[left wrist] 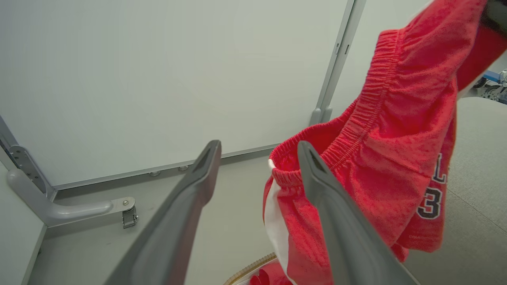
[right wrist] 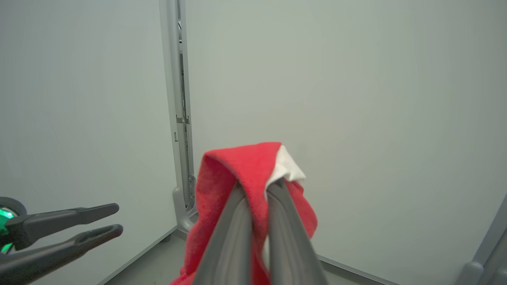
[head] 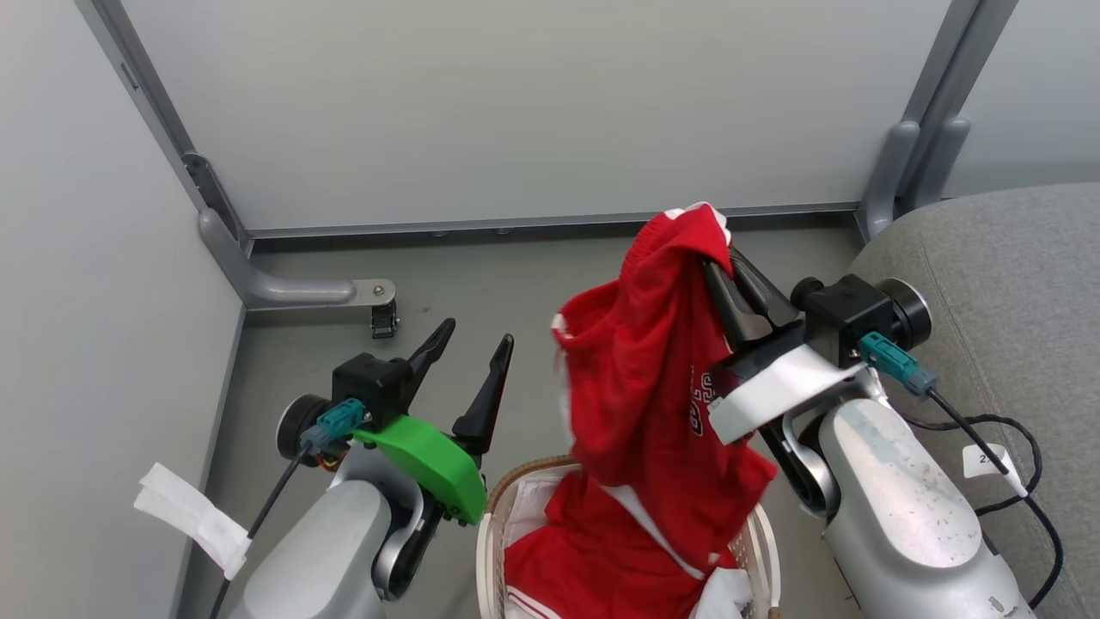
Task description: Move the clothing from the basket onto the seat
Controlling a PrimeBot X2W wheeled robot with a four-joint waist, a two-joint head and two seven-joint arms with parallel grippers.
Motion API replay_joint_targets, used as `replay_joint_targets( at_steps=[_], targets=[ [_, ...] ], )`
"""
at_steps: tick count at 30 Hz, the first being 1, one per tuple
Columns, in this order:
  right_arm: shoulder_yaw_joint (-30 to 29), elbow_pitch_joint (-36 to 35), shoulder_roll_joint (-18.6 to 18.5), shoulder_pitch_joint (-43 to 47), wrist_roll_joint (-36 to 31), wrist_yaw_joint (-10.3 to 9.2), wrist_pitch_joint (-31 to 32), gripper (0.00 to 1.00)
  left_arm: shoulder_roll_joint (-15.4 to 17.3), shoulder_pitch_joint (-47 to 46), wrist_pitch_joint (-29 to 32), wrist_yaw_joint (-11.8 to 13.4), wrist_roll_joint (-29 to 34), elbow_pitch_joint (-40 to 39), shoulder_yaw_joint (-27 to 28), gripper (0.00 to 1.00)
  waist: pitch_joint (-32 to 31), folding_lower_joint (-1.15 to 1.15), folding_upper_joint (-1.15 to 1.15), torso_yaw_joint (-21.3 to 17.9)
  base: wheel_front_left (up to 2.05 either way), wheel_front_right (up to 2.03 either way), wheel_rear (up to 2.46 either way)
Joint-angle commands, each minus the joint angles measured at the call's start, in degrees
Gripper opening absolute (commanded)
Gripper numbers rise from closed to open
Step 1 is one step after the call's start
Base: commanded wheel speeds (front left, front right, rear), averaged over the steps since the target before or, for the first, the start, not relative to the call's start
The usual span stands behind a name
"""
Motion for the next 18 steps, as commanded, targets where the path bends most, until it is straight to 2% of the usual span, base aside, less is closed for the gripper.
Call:
replay_joint_targets(
  at_steps=[1, 11, 18],
  targets=[
    [-0.7, 0.5, -0.2, -0.4, -0.9, -0.06, -0.1, 0.00, 0.0, 1.2, -0.5, -0.5, -0.2, -0.4, -0.1, 1.00, 0.2, 0.00, 0.46, 0.2, 0.00, 0.00, 0.00],
    [-5.9, 1.3, -0.2, 1.2, -3.6, -0.06, -0.1, 0.00, -0.3, 6.6, -0.4, -0.1, 2.5, -3.3, 4.3, 1.00, 0.9, 0.00, 0.46, 0.0, 0.00, 0.00, 0.00],
    [-7.1, 0.3, -0.2, 2.0, -4.3, -0.06, -0.1, 0.00, -1.8, 9.9, -0.4, -0.3, 7.5, -4.9, 8.7, 1.00, 2.0, 0.00, 0.46, -1.9, 0.00, 0.00, 0.00]
  ],
)
